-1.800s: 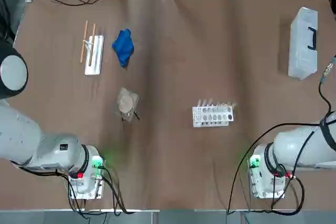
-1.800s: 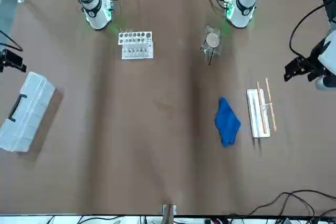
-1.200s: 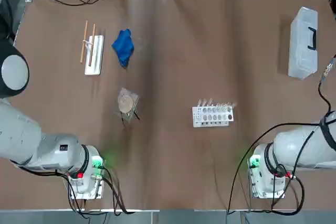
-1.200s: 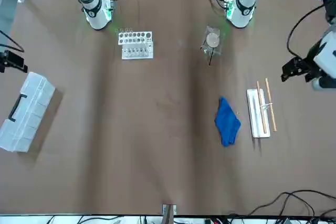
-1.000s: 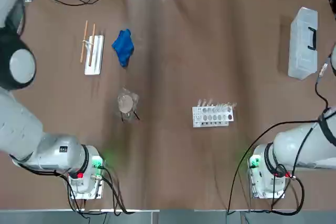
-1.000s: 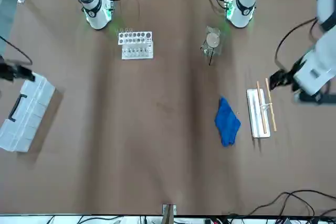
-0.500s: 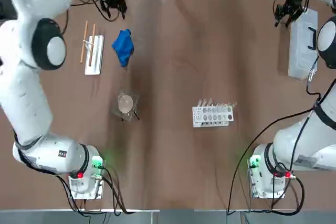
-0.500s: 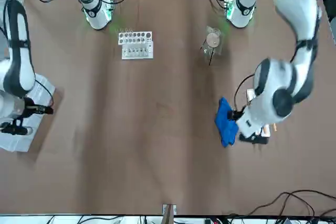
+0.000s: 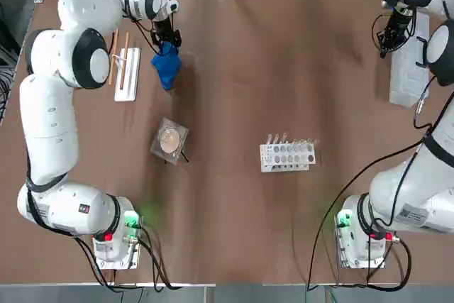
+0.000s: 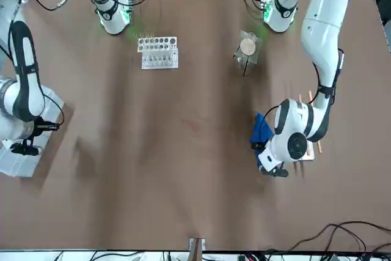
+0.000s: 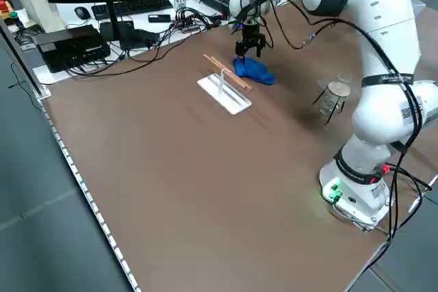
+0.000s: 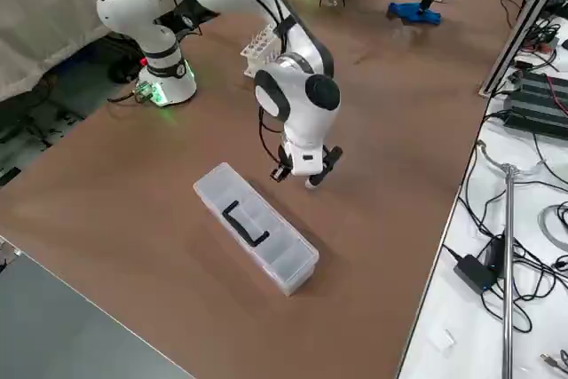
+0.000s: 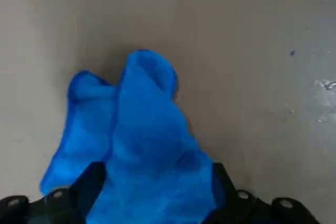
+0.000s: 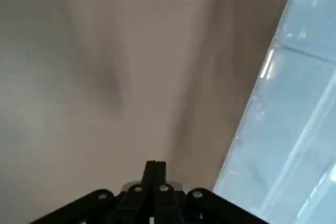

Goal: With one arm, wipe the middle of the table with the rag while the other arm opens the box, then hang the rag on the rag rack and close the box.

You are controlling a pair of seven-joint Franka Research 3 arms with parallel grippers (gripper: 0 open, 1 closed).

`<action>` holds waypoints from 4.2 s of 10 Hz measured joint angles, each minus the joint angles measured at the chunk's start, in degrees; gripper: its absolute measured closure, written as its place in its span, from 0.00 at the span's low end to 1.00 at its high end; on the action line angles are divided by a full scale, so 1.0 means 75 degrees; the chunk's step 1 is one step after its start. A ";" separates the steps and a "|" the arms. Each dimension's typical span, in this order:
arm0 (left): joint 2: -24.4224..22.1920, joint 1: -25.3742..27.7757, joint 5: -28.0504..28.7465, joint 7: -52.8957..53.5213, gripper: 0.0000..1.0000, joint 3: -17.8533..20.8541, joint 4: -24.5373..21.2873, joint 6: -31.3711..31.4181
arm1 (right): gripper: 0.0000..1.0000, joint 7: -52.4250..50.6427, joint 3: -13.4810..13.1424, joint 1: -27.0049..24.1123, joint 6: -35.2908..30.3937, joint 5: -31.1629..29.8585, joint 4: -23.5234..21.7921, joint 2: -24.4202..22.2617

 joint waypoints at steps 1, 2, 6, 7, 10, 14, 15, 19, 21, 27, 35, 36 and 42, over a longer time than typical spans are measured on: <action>0.0123 -0.0013 0.0000 0.0000 0.18 0.0000 0.0003 0.0114 | 0.99 0.0022 -0.0030 -0.0020 0.0161 -0.0277 0.0064 0.0115; 0.0162 -0.0018 0.0001 0.0000 0.36 0.0003 0.0022 0.0138 | 0.99 0.0028 -0.0064 -0.0046 0.0188 -0.0492 0.0123 0.0171; 0.0181 -0.0585 0.0002 -0.0010 0.86 0.0020 0.0071 0.0566 | 0.99 0.0036 -0.0239 -0.0050 0.0189 -0.0984 0.0324 0.0175; 0.0207 -0.0783 0.0002 -0.0038 0.86 0.0017 0.0073 0.0861 | 0.99 0.0039 -0.0276 -0.0060 0.0205 -0.1160 0.0344 0.0176; 0.0477 -0.1768 0.0002 -0.1289 0.86 0.0005 0.0466 0.1250 | 0.99 0.0063 -0.0318 -0.0085 0.0217 -0.1281 0.0362 0.0176; 0.0885 -0.3096 -0.0111 -0.2122 0.86 -0.0036 0.1165 0.2109 | 0.99 0.0106 -0.0381 -0.0089 0.0204 -0.1318 0.0364 0.0177; 0.0896 -0.3413 -0.0206 -0.2256 0.86 -0.0052 0.1257 0.2423 | 0.99 0.0109 -0.0386 -0.0089 0.0139 -0.1318 0.0386 0.0177; 0.0971 -0.3977 -0.0240 -0.2499 0.86 0.0055 0.1348 0.2718 | 0.99 0.0091 -0.0486 -0.0093 -0.0588 -0.1321 0.0615 -0.0069; 0.1019 -0.3492 -0.0240 -0.2450 0.86 0.0162 0.1347 0.2625 | 0.99 -0.0281 -0.0593 -0.0294 -0.0748 -0.1327 0.0681 -0.0284; 0.0637 -0.1361 -0.0239 -0.2062 0.86 0.0191 0.1078 0.0795 | 0.99 -0.1365 -0.0652 -0.1714 -0.0565 -0.1353 0.0869 -0.0226; -0.1307 -0.0032 0.0154 -0.1018 0.87 0.0178 -0.1622 0.0730 | 0.99 -0.1471 -0.0650 -0.1877 -0.0224 -0.1353 0.0865 0.0070; -0.1628 -0.0013 0.0154 -0.1018 0.87 0.0178 -0.1612 0.0683 | 0.99 -0.1503 -0.0638 -0.1877 -0.0208 -0.1353 0.0865 0.0092; -0.3462 0.1457 0.0188 0.0398 0.87 0.0214 -0.1624 -0.0881 | 0.72 -0.1505 -0.0310 -0.0948 -0.2595 -0.0592 0.2317 -0.0256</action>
